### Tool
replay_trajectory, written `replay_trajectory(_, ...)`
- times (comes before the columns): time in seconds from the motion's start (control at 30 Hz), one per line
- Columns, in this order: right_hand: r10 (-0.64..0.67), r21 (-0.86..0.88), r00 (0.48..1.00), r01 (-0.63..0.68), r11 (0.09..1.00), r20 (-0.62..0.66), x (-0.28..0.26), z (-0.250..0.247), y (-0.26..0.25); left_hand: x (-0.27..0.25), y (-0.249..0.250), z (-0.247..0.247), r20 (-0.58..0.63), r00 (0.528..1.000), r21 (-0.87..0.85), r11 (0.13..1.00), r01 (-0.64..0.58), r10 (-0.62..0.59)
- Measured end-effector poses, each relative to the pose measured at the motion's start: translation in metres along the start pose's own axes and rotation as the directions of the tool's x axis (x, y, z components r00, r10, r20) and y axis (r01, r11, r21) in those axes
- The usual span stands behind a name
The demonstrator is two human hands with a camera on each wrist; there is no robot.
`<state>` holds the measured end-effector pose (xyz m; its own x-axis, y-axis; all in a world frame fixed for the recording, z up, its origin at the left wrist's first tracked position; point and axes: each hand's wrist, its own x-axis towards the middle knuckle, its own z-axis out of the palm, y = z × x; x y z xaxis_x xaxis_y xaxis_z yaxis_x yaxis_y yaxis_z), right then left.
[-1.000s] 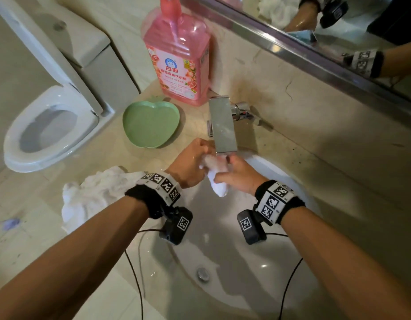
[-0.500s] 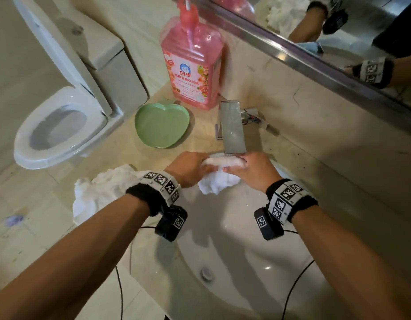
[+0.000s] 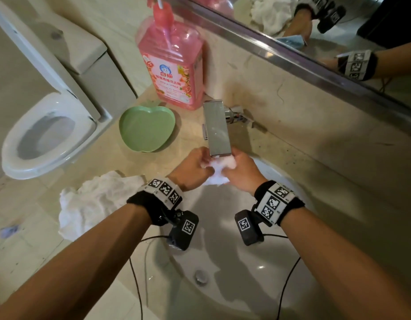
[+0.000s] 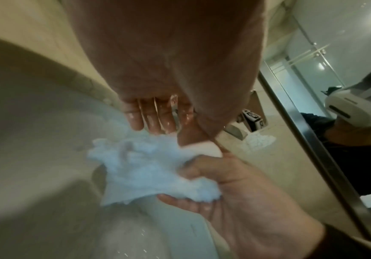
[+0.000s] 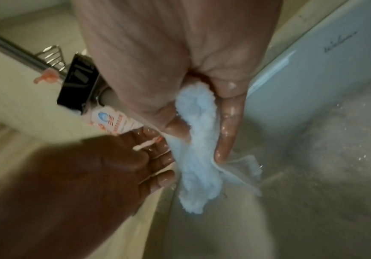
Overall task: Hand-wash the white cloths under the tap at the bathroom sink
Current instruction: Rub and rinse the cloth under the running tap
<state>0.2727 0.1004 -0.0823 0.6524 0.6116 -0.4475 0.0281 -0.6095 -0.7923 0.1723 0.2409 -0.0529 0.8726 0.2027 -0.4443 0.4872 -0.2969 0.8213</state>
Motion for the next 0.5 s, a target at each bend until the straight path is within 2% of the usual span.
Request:
replay_trajectory(0.07,-0.009,0.089,1.000,0.007,0.996,0.017,0.000,-0.005,-0.002,0.003,-0.007,-0.008,0.003,1.000,0.088,0.996,-0.031,0.031)
replay_trajectory(0.17,-0.025,0.187,0.999,0.016,0.982,0.045,0.001,-0.012,-0.005,0.010,-0.006,-0.012,0.163,0.985,0.026,0.998,-0.056,0.051)
replay_trajectory(0.27,-0.093,0.270,0.992,0.067,0.961,0.084,-0.002,-0.020,-0.004,0.020,0.000,-0.007,0.225,0.973,0.107,0.994,0.034,-0.057)
replay_trajectory(0.33,-0.089,0.276,0.991,0.058,0.959,0.098,-0.007,-0.026,-0.003,0.029,0.002,0.004,0.238,0.967,0.200,0.979,0.039,-0.088)
replay_trajectory(0.4,-0.055,0.281,0.991,0.020,0.960,0.118,-0.011,-0.030,-0.001,0.036,0.002,0.013,0.200,0.975,0.417,0.909,0.008,-0.100)
replay_trajectory(0.5,0.046,0.385,0.988,-0.101,0.917,0.151,-0.012,-0.035,0.006,0.039,-0.003,0.013,0.029,0.997,0.522,0.851,0.050,-0.076)
